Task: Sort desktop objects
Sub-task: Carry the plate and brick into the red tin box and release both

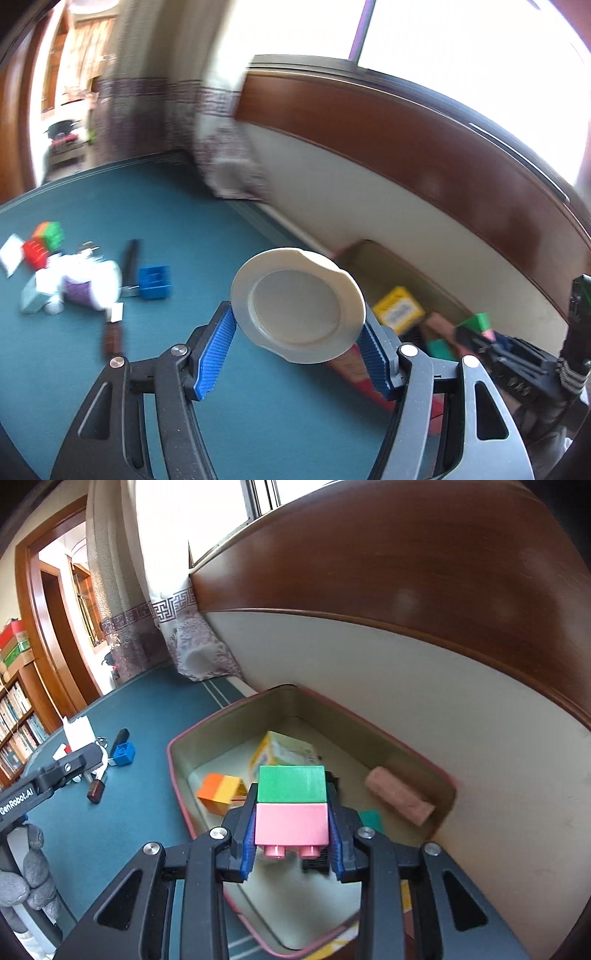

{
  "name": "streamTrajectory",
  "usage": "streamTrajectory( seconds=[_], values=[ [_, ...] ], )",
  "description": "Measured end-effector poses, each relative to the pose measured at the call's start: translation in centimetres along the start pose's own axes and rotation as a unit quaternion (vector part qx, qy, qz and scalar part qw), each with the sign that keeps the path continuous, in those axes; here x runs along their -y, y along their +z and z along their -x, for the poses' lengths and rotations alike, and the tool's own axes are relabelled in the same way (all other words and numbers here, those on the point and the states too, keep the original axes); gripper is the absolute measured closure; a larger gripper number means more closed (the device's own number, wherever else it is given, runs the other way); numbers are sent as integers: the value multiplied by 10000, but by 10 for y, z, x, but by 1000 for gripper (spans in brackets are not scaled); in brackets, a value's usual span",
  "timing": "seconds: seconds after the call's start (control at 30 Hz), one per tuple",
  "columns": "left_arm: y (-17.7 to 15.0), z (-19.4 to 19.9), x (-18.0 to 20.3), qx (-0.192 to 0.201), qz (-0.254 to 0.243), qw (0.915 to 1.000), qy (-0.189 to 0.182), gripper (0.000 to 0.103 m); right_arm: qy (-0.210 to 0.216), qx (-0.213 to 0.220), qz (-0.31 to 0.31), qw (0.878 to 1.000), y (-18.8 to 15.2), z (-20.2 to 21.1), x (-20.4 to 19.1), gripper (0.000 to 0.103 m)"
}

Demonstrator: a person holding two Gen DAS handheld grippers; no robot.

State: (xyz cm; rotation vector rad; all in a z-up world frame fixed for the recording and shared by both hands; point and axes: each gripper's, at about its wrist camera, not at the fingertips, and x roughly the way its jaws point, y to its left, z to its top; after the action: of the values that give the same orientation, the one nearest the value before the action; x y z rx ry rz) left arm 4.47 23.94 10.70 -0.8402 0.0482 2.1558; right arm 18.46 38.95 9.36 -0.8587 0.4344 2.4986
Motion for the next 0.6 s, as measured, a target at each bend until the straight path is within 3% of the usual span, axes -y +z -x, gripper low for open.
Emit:
streamTrajectory(
  seconds=[0.17, 0.4, 0.47, 0.53, 0.6],
  values=[
    [7, -25, 38, -95, -314, 9993, -151, 36, -13, 70, 4, 10000, 0, 2, 12, 68],
    [11, -56, 53, -321, -300, 9983, -371, 34, 44, 61, -176, 9998, 0, 0, 31, 66],
    [11, -66, 51, -572, -96, 9970, -516, 30, 130, 33, -291, 9995, 0, -2, 37, 50],
    [9, -68, 46, -564, 78, 9970, -524, 29, 111, 71, -338, 9993, -2, -1, 40, 37],
    [6, -66, 45, -547, 59, 9974, -464, 29, 89, 164, -340, 9992, -4, 3, 41, 32]
  ],
)
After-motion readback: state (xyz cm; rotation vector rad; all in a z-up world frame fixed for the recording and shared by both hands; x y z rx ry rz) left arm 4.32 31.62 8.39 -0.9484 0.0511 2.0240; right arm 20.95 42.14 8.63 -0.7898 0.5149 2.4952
